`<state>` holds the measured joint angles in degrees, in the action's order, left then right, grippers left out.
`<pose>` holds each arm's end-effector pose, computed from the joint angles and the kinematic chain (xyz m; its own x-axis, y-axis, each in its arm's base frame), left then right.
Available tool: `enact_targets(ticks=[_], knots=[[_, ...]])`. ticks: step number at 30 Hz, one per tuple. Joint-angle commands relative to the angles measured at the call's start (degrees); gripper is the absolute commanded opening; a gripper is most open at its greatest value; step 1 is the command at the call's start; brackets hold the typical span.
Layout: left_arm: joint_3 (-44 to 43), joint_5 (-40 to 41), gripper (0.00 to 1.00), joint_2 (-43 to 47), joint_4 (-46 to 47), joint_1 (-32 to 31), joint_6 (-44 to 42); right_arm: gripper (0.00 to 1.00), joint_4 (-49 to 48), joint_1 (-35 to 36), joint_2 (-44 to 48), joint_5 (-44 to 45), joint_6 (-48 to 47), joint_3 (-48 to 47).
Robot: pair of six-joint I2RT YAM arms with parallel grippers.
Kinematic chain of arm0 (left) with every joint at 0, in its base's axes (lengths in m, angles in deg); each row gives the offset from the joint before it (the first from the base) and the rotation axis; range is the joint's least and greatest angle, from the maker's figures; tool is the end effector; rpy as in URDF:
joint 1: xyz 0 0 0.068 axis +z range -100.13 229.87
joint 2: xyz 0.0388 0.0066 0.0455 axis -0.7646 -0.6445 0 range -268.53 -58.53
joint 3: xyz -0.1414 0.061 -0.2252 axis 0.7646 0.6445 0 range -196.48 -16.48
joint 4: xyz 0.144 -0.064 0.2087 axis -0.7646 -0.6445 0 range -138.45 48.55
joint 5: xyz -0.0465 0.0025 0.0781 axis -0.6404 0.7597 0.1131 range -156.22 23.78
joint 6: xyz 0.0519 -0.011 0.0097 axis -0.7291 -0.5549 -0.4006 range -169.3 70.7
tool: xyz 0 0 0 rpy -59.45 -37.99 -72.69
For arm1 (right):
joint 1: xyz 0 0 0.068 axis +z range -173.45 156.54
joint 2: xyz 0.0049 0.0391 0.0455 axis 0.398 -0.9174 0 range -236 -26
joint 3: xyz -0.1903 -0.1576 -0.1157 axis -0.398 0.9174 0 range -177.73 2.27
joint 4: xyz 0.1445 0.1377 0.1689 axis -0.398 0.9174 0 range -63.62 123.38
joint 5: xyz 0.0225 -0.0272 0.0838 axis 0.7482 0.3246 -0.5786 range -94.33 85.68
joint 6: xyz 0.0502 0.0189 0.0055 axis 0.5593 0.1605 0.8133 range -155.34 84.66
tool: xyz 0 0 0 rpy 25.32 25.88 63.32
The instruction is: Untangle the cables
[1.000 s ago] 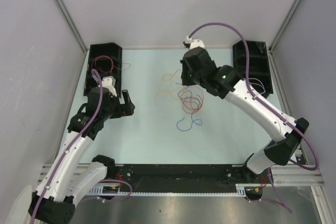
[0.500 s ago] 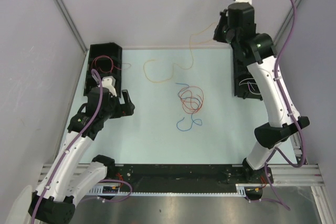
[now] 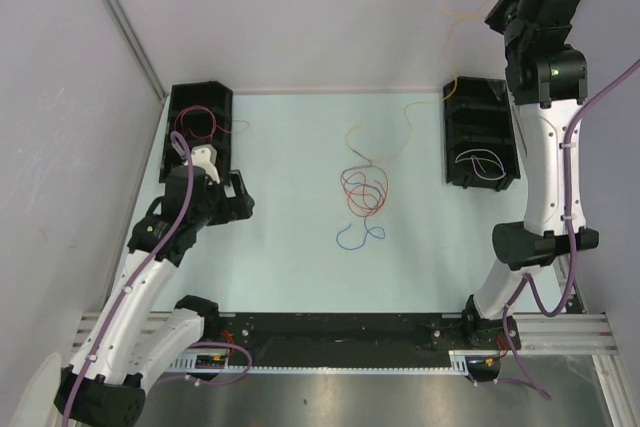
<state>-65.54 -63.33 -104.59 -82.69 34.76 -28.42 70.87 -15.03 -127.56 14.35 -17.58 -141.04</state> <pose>0.1591 -0.0411 0.3085 -0.6374 -0.1965 -0.7451 -0.0054 0.9680 -0.2507 0.3216 0.0361 0.5749 0.0090 0.2934 -0.9559 0.1835 0.9393 0.2900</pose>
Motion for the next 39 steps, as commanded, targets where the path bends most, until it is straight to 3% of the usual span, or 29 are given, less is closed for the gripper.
enact_targets(ticks=[1, 9, 21, 31, 39], knots=[[0.3, 0.9, 1.00, 0.9, 1.1, 1.0, -0.8, 0.00, -7.5, -1.3, 2.0, 7.2, -4.1, 3.1], [0.3, 0.6, 1.00, 0.6, 1.2, 1.1, -0.8, 0.00, -8.3, -5.0, 0.8, 17.2, -4.1, 12.1], [0.2, 0.7, 1.00, 0.4, 1.1, 1.2, -0.8, 0.00, -10.3, -16.2, -0.7, 5.4, 7.2, 29.7], [0.3, 0.6, 1.00, 0.3, 1.2, 1.3, -0.8, 0.00, -12.0, -17.0, -4.3, -1.1, 9.2, 38.1], [0.3, 0.6, 1.00, 0.4, 1.2, 1.3, -0.8, 0.00, -11.4, -17.4, -8.8, -0.7, 9.3, 40.6]])
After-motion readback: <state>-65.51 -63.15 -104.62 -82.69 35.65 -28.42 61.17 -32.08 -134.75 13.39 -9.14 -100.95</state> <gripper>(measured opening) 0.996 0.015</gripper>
